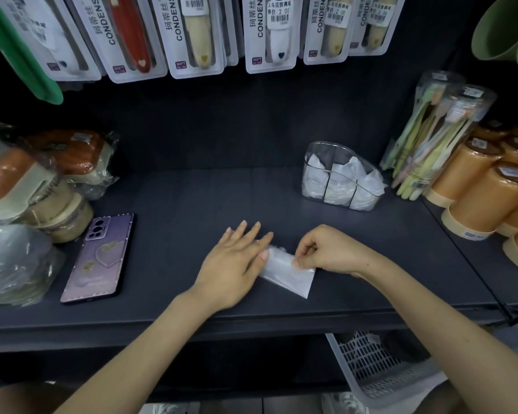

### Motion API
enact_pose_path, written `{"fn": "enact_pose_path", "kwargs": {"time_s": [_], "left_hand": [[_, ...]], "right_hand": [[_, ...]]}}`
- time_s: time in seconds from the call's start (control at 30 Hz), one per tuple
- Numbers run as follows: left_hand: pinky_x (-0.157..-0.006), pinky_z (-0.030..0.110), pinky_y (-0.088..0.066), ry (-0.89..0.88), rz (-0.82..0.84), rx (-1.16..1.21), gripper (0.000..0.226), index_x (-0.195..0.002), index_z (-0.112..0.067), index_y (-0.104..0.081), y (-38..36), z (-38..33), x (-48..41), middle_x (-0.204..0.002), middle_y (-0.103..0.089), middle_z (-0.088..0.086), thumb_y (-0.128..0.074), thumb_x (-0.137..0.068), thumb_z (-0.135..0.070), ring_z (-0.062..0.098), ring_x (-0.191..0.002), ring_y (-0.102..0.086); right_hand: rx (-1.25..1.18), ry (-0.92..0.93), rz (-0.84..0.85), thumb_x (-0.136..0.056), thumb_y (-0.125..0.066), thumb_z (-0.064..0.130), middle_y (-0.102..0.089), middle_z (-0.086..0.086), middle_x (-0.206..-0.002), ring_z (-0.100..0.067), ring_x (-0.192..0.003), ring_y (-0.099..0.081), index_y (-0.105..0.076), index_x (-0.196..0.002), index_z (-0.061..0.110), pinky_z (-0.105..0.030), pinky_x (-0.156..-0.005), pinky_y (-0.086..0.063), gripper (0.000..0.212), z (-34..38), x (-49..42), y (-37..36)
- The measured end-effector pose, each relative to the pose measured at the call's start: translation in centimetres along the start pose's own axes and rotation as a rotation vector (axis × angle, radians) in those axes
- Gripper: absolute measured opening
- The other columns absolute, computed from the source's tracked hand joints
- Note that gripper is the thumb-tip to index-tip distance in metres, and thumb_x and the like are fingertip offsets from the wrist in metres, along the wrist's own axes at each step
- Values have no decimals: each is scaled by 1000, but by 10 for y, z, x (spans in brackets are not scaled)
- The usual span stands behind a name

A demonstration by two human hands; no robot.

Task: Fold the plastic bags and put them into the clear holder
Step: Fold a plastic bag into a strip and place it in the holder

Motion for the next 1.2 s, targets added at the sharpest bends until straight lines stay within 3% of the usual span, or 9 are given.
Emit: {"fn": "enact_pose_path", "kwargs": {"time_s": [0.07,0.23,0.33,0.43,0.83,1.0,1.07,1.13,1.2], "left_hand": [[-111,19,19,43,32,-111,84,-152,-32,-11,-7,2,2,-161,-7,-4,16,-79,-65,6,-144,9],[-114,26,17,82,12,-189,82,-152,-30,-7,-15,2,8,-161,-5,1,19,-81,-62,16,-149,5],[-115,26,16,88,17,-189,70,-146,-32,3,-16,3,8,-161,-2,-1,14,-81,-55,15,-149,6],[-115,26,17,105,30,-165,75,-148,-31,3,-14,7,8,-160,2,-6,18,-78,-54,5,-144,12],[-117,31,16,113,25,-209,76,-153,-25,-2,-7,21,14,-154,10,-17,16,-83,-50,-2,-137,19],[-117,32,16,175,30,-218,81,-154,-25,0,-8,17,13,-161,6,-11,20,-79,-50,6,-146,13],[-117,33,16,248,48,-234,69,-153,-23,5,-9,13,12,-161,11,-8,15,-89,-48,11,-147,15],[-118,35,14,323,76,-241,55,-153,-21,9,-11,9,11,-160,14,-5,0,-101,-39,14,-147,17],[-119,37,12,364,80,-238,54,-152,-20,11,-12,6,10,-160,16,-3,-5,-103,-36,15,-147,17]], "right_hand": [[10,-2,-18,-80,-74,21,-67,5,-73,-3,-64,-55,-71,-78,17,-22,-65,-44,6,-3,1,1],[379,369,-625,-92,-47,37,-67,2,-109,-17,-96,-61,-68,-113,16,-28,-85,-48,37,16,26,-18],[593,339,-356,-100,-16,47,-43,-5,-148,-21,-139,-36,-43,-143,12,-42,-115,-27,61,7,18,-55],[628,239,-173,-83,22,55,0,3,-161,-6,-142,15,-5,-153,20,-39,-120,9,83,-6,12,-61],[673,189,-110,-76,29,66,24,12,-152,-7,-142,27,23,-141,32,-44,-116,17,74,-14,19,-53],[446,57,-315,-82,12,67,-14,3,-160,-12,-148,-5,-18,-152,27,-38,-120,-2,85,-30,34,-30],[334,30,-623,-88,-18,59,-59,-5,-132,-26,-123,-52,-67,-119,17,-39,-101,-34,72,-25,39,-19],[404,10,-843,-84,-42,54,-67,-3,-89,-29,-82,-61,-74,-76,17,-35,-76,-42,49,-18,41,-14],[364,-85,-762,-79,-57,47,-62,-2,-83,-27,-77,-58,-71,-68,19,-34,-74,-43,33,-15,34,-18]]}}
Point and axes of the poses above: each hand's wrist, its own x-axis away from the middle knuckle, its own y-axis out of the back of the hand, z = x × y, the point moved 5 cm from there along -x, towards the middle knuckle
